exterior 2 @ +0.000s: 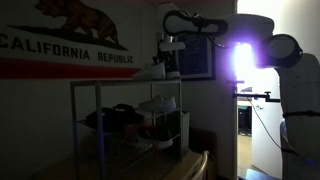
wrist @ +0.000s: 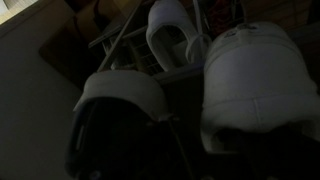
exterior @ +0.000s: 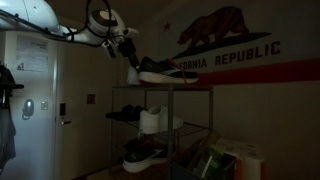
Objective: Move the white shoe from the top shelf to the middle shelf
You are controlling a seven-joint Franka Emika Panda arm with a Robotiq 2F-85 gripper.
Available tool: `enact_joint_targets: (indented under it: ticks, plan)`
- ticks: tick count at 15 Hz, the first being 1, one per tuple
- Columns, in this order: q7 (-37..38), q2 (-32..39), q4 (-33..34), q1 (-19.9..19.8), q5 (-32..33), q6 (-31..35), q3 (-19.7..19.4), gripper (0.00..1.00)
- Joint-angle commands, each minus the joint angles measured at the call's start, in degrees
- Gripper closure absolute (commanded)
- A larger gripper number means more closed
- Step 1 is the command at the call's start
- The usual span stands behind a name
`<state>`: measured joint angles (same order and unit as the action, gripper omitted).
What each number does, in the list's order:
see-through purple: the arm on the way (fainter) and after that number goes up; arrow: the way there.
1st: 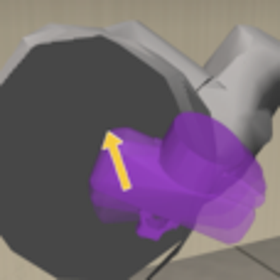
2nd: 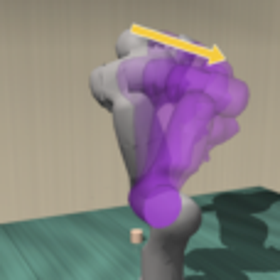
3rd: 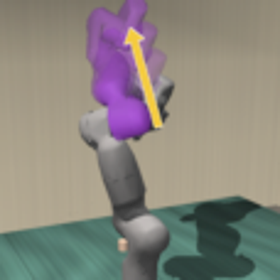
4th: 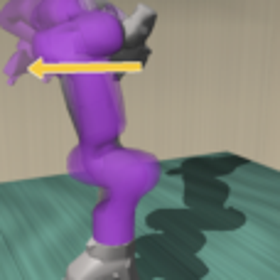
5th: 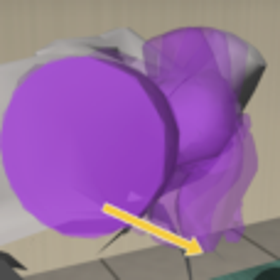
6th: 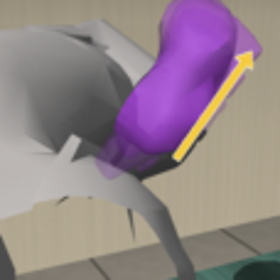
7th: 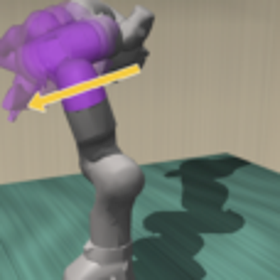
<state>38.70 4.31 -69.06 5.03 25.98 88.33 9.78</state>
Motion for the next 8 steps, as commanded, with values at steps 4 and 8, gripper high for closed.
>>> enact_joint_targets:
  ticks: [4, 8]
  plan:
    - [-0.06, 0.03, 1.69, 1.12, -0.11, -3.72, 0.62, 0.96]
    - [-0.56, -0.60, 2.76, 1.73, -0.35, -6.64, 0.61, 0.93]
